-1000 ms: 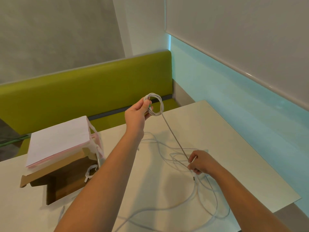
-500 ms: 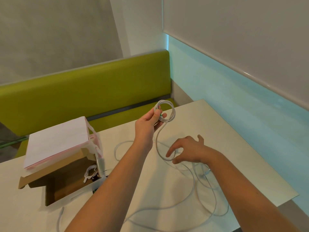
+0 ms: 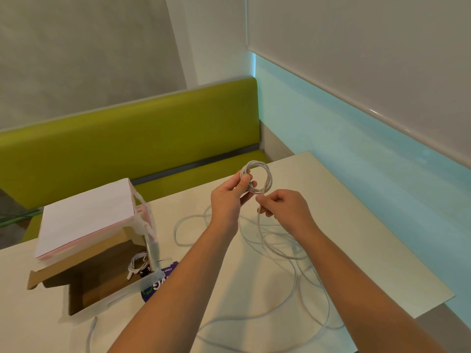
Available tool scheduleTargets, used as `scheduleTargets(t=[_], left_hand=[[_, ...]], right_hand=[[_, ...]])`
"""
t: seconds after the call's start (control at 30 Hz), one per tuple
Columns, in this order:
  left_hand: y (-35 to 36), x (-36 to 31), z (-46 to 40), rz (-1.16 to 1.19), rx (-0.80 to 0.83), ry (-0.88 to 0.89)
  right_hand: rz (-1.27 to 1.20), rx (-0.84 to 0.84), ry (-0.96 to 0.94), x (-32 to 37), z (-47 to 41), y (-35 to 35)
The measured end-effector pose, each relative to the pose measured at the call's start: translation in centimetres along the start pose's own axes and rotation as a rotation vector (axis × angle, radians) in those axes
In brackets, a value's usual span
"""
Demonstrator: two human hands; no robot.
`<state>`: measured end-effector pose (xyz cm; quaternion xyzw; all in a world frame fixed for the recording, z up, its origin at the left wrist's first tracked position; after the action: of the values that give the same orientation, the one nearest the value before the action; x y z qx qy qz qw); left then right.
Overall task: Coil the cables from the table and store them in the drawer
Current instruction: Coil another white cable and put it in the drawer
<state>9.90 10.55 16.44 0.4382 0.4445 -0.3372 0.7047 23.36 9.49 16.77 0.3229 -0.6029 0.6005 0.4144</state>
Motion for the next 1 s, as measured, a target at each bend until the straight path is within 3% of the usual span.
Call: scheduleTargets(t=[0.2, 0.37, 0.43, 0.57, 0.77, 1.0], left_hand=[[-0.4, -0.2, -0.6, -0.052, -0.039, 0.055], [0.1, -0.3, -0.3, -0.125, 0.101, 0.076], [-0.1, -0.4, -0.3, -0.172, 0.162, 0.073], [-0.8, 0.2, -0.2, -0.277, 0.13, 0.087], [-1.1, 1.4, 0.3, -0.289, 0.028, -0.023], [-2.5, 0.0, -0.8, -0.638, 0.348, -0.147]], right_hand=[[0.07, 0.037, 0.06, -1.5, -0.5, -0.1], [-0.439, 0.21, 0.25, -1.5, -0.5, 0.7], [-0.529, 0.178, 0.287, -1.4, -0.6, 0.4], [-0.455, -0.037, 0.256, -1.3, -0.6, -0.4], [-0.255, -0.185, 0.036, -0.4, -0.8, -0.8], [0.101, -0.12, -0.11, -1.3, -1.8, -1.8]])
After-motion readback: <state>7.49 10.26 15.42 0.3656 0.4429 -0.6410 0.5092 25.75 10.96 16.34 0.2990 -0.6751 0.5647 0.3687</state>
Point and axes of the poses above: each hand's wrist, its own z-axis away from the middle knuckle, its own y-axis out of the palm, x = y × z, the point moved 2 cm from there along -z, towards the middle knuckle, and after that the axes turned 7 degrees about -x, right-handed, at the moved point
